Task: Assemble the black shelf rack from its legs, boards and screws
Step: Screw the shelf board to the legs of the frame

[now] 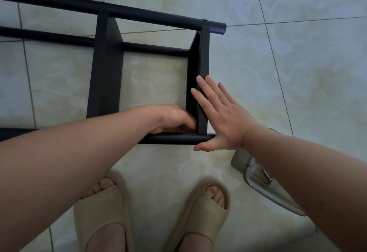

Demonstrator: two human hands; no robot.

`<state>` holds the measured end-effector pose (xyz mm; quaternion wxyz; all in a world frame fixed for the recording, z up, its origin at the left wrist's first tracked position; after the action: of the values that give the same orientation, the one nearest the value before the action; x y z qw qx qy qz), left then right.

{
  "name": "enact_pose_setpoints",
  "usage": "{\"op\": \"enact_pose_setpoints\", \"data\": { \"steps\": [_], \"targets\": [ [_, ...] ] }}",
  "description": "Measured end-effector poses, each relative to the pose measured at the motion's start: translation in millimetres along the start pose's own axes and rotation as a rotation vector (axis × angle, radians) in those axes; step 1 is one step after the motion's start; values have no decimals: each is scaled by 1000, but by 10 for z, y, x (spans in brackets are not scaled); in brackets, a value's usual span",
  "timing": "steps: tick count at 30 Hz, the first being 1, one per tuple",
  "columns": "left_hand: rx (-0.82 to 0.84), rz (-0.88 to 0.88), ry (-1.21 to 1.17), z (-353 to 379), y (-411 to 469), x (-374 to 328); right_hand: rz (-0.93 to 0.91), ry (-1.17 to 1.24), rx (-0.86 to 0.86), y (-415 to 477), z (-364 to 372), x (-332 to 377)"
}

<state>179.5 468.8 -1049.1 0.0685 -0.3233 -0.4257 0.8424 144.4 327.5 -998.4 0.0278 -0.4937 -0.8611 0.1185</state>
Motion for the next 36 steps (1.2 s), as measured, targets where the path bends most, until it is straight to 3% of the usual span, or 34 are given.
{"op": "enact_pose_setpoints", "data": {
  "steps": [5, 12, 19, 25, 36],
  "targets": [
    [-4, -24, -57, 17, -15, 8, 1, -3, -2, -8, 4, -3],
    [-50, 15, 107, 21, -8, -21, 1, 0, -10, -3, 4, 1],
    [11, -12, -44, 8, 1, 9, 1, -9, -2, -3, 5, 1],
    [-33, -3, 99, 42, -20, -25, 3, -8, 1, -3, -7, 3],
    [5, 4, -43, 3, 13, 8, 3, -2, 3, -8, -5, 4]
  ]
}}
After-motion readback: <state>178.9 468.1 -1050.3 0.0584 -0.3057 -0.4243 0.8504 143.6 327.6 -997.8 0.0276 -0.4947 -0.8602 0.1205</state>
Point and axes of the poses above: each hand's wrist, its own y-axis towards the middle knuckle, its own z-axis out of the palm, x = y × z, the point moved 4 cm from there along y, towards the middle knuckle, and after that the axes turned 13 degrees about -y, right-handed, at the moved point
